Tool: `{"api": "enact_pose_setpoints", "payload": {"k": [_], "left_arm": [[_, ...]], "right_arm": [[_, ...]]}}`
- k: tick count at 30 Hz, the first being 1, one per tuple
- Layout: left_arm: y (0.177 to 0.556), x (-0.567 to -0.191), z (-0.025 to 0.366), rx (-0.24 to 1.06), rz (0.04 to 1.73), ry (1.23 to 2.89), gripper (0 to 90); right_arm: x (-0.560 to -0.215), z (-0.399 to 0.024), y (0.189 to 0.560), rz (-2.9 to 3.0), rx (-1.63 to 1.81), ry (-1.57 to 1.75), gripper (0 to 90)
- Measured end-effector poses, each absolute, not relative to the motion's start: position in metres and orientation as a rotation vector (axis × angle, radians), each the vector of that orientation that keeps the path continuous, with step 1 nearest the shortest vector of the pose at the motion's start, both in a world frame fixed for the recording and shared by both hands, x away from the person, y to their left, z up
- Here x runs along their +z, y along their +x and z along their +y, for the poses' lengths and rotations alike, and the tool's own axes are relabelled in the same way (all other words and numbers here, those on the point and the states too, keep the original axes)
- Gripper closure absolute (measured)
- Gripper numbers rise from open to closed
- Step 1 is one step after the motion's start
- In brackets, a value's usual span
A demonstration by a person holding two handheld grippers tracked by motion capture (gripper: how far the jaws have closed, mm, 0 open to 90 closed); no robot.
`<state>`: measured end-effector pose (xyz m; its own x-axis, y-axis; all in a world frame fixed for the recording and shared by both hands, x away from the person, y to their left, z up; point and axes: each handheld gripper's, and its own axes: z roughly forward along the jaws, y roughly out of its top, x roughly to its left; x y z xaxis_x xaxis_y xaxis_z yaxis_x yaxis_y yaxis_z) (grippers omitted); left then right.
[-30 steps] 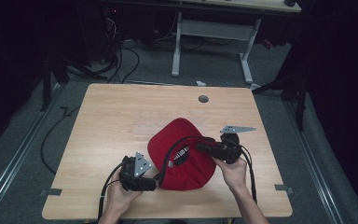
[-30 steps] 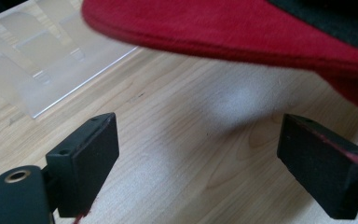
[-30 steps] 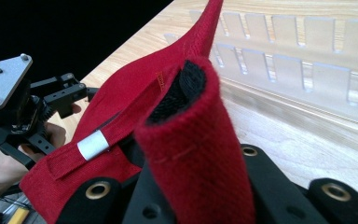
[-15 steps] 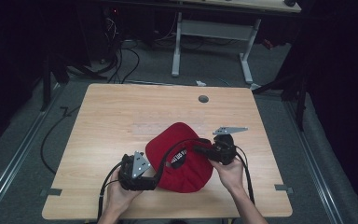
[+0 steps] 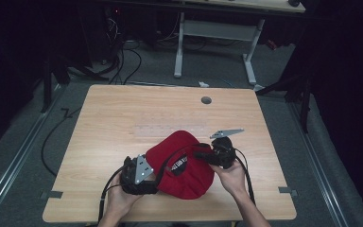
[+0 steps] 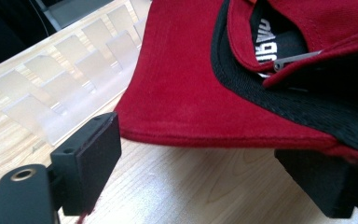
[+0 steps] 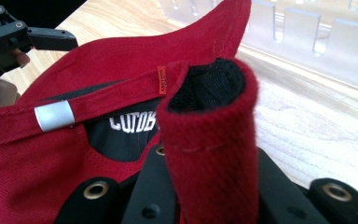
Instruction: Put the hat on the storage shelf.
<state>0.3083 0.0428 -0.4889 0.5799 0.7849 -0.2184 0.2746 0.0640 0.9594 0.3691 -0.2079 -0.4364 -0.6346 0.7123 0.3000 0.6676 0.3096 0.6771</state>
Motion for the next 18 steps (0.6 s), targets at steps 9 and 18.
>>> {"api": "enact_pose_setpoints", "payload": {"k": [9,18], "left_arm": [[0.309,-0.488,0.045,0.520,0.945,1.518,20.9],[0.304,-0.484,0.043,0.520,0.907,1.565,36.8]], "right_arm": [[-0.437,-0.203,0.369,2.530,1.268,1.300,84.9],[-0.439,-0.197,0.369,2.572,1.311,1.278,84.9]]}}
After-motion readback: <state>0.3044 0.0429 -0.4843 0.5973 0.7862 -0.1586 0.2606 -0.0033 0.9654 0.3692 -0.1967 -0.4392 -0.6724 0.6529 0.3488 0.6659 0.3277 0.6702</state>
